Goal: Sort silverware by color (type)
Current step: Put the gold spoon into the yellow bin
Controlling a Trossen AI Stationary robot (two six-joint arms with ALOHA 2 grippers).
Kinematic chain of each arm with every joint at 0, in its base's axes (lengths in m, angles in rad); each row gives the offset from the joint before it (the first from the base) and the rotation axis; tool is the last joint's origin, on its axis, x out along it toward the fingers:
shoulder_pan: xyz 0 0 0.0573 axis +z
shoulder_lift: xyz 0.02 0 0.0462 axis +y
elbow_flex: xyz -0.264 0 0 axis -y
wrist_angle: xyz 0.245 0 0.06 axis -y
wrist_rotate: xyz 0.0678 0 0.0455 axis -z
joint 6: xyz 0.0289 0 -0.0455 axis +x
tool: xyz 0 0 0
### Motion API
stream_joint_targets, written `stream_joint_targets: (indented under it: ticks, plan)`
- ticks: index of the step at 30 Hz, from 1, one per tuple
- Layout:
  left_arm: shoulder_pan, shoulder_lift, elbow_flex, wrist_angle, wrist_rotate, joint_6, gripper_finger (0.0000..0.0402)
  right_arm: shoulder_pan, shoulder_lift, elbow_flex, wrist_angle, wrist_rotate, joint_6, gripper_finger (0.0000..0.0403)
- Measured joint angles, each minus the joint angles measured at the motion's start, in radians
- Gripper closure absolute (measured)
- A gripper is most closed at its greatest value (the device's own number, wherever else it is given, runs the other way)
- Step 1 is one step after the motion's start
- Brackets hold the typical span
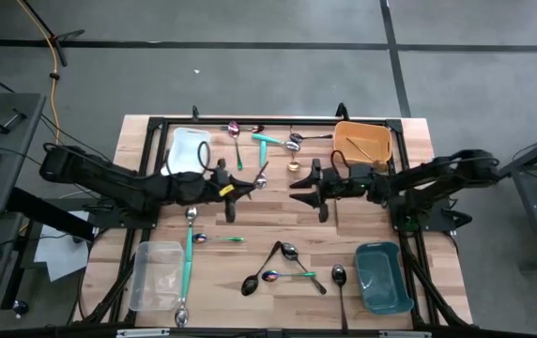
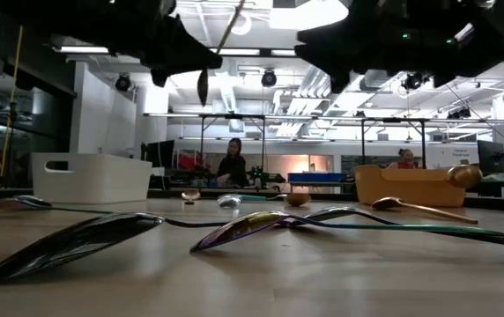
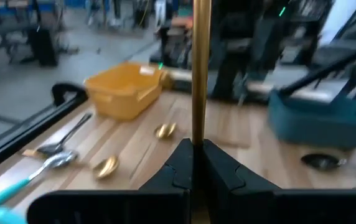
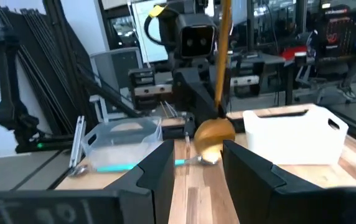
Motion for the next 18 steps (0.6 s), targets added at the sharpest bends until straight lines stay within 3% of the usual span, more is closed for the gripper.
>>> stream_joint_targets:
  ticks: [10, 18]
  plan:
    - [0.0, 0.079, -0.046, 0.141, -0.014, -0.001, 0.0396, 0.0, 0.228, 0.201, 0.018, 0.0, -0.026, 0.0274]
    - [0.016, 0.213, -0.047, 0.285, -0.018, -0.028, 0.0396, 0.0, 0.278, 0.27, 0.016, 0.034, -0.026, 0.0274]
